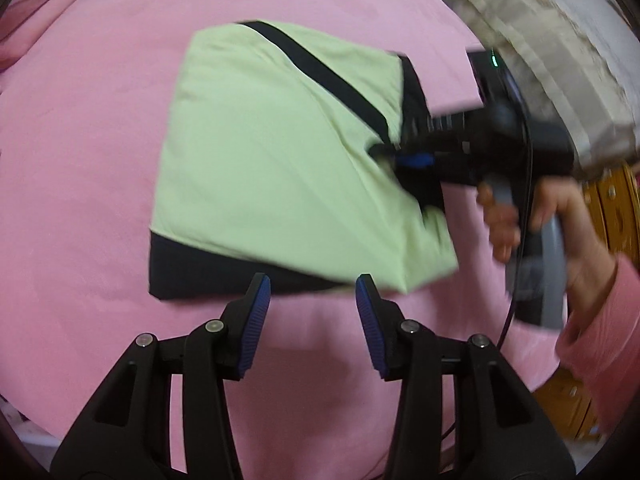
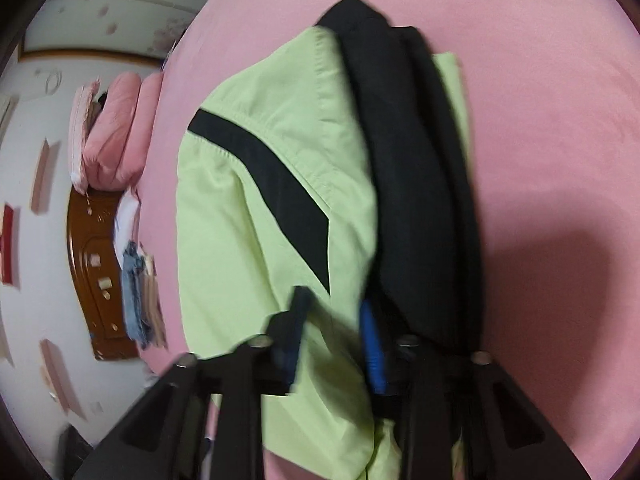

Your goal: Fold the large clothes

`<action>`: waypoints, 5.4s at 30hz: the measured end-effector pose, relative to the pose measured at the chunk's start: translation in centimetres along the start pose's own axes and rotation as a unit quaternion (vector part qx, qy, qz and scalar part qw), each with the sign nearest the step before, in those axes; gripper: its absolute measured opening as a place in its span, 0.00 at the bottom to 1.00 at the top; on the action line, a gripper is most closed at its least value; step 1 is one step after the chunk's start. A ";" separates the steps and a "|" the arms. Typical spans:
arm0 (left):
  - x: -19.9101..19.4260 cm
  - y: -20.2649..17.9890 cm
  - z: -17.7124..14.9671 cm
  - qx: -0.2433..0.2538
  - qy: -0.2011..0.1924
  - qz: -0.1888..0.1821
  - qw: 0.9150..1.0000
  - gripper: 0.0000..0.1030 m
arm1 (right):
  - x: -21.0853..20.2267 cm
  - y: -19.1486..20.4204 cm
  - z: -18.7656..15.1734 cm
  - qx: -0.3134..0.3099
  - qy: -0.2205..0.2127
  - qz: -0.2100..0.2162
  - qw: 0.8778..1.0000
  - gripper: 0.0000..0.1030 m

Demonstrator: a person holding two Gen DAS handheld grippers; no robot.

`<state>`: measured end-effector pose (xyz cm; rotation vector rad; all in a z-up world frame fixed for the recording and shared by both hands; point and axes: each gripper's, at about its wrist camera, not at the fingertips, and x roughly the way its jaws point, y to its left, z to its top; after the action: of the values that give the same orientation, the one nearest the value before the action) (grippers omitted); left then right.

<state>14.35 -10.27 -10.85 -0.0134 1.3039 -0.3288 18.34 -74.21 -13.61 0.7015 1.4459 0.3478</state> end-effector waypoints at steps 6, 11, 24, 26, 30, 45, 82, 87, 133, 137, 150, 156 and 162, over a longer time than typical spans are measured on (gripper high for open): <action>0.1 0.9 2.6 -0.030 -0.017 0.040 0.999 0.41 | 1.2 2.3 1.0 -0.028 -0.050 -0.030 0.998 0.05; -0.7 1.7 3.5 -0.022 -0.038 0.064 0.997 0.41 | -3.6 1.8 -0.3 -0.019 -0.086 -0.022 0.996 0.04; 3.3 3.8 3.9 0.005 0.027 0.142 0.990 0.41 | -2.5 -1.6 -0.8 -0.010 -0.107 -0.119 0.987 0.07; 3.2 3.8 3.7 0.014 0.028 0.154 0.988 0.41 | -3.2 -1.9 -0.8 0.017 -0.112 -0.115 0.987 0.17; 2.4 4.1 3.6 0.012 0.018 0.149 0.989 0.41 | -6.0 -0.8 -2.5 0.018 -0.145 -0.113 0.983 0.23; 5.6 6.6 2.2 -0.035 0.051 0.109 0.992 0.20 | 2.1 8.1 -8.2 -0.111 0.007 -0.055 0.992 0.03; 11.4 8.3 17.5 -0.029 -0.025 0.058 0.998 0.20 | 0.9 5.1 13.4 -0.030 -0.175 -0.077 0.981 0.00; 10.0 7.7 16.0 -0.034 -0.016 0.066 0.997 0.20 | -2.7 5.7 9.0 -0.031 -0.194 -0.061 0.979 0.00; -4.1 -1.3 4.8 0.022 0.056 0.083 0.995 0.71 | -6.8 17.8 -6.0 -0.084 -0.069 -0.233 0.966 0.85; -4.8 -1.7 5.3 0.038 0.042 0.090 0.994 0.72 | -7.6 19.2 -6.2 -0.094 -0.079 -0.241 0.963 0.86; -4.9 -1.3 5.6 0.031 0.042 0.091 0.995 0.72 | -8.8 19.5 -6.3 -0.101 -0.072 -0.231 0.965 0.86; -4.6 -1.3 5.7 0.028 0.042 0.090 0.995 0.72 | -9.2 18.4 -6.0 -0.100 -0.065 -0.229 0.966 0.87; -3.9 -1.0 6.0 0.019 0.047 0.092 0.994 0.72 | -8.6 17.8 -5.1 -0.098 -0.054 -0.226 0.968 0.88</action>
<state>18.97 -11.29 -5.40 0.1551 1.3809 -0.1980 15.71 -64.87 4.31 0.2147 1.3983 0.0914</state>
